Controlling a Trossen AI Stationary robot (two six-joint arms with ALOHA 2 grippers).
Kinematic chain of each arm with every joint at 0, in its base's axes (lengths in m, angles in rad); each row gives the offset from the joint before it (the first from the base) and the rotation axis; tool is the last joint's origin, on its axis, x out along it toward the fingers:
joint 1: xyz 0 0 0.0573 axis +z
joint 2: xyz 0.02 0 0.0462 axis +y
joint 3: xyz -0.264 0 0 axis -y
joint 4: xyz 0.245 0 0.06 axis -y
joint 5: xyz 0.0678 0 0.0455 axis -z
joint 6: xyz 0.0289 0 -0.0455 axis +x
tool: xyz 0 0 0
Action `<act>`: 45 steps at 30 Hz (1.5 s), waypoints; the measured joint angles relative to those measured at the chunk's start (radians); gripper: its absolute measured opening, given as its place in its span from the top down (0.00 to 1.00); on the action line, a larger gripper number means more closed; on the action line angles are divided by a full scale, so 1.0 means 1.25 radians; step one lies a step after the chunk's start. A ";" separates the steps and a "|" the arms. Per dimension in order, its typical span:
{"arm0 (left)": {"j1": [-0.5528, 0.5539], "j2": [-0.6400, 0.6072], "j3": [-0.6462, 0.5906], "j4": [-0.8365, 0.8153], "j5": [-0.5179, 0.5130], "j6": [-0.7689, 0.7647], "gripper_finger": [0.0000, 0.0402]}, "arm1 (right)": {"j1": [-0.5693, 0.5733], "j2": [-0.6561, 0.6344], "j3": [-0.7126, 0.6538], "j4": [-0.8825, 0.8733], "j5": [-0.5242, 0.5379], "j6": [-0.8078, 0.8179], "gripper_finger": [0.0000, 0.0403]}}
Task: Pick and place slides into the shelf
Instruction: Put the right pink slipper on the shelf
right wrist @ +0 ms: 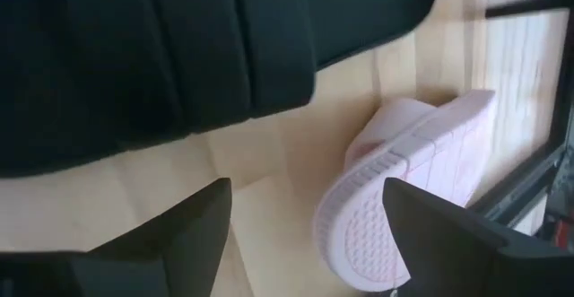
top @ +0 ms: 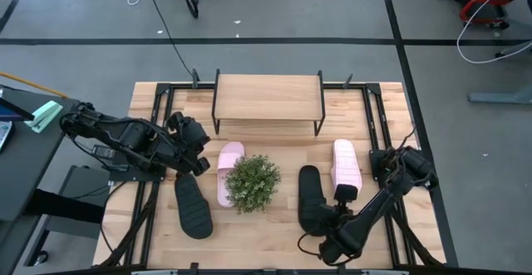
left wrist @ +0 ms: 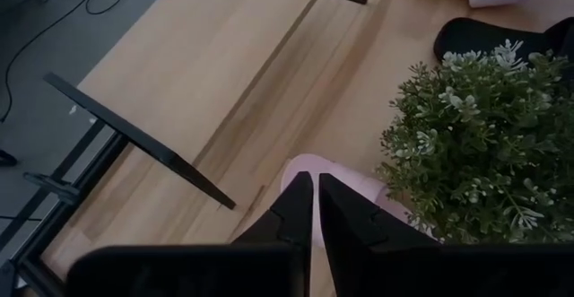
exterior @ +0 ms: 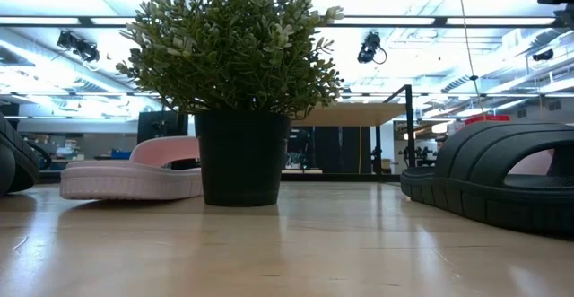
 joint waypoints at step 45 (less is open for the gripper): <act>-0.041 0.000 0.000 0.000 0.001 -0.058 0.94 | -0.098 -0.050 -0.183 0.052 -0.139 -0.019 0.77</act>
